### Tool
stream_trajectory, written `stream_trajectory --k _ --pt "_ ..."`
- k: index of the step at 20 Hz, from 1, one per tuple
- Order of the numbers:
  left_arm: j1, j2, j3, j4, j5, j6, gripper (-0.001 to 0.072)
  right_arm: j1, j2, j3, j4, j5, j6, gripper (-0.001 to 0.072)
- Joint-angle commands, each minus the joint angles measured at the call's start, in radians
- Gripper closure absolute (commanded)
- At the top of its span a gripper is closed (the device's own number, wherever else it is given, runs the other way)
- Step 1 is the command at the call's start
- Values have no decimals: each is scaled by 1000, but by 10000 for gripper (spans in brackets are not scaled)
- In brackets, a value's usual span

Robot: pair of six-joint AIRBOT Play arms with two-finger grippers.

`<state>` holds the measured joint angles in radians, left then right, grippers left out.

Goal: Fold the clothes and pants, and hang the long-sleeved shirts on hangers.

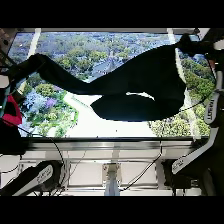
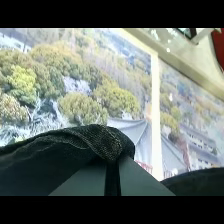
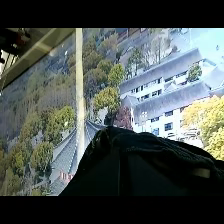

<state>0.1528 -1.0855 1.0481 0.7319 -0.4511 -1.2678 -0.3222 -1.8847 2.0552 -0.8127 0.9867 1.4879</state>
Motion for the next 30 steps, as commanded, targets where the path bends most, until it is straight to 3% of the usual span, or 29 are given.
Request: stream_trajectory --k 1,5,10,14,19,22,26,30 --pt "22 43 1 1 24 0 684 -55 75 0 -92 5 57 689" --pt "47 51 1 1 36 -107 684 -90 105 0 -251 20 170 689" --pt "50 17 1 16 35 -113 684 -96 114 1 -505 0 355 689" --pt "50 11 1 163 -25 -142 685 -96 118 1 -560 -14 363 689" --pt "13 3 1 471 -101 -452 685 -121 119 0 -560 -35 467 690" --pt "-9 -71 2 472 -2 -616 686 -121 113 0 -572 -115 624 689" --pt "-22 -260 11 469 37 -735 685 -121 89 -3 -635 -142 806 690" --pt "-48 -379 11 372 164 -745 685 -121 60 -3 -705 -142 880 690"
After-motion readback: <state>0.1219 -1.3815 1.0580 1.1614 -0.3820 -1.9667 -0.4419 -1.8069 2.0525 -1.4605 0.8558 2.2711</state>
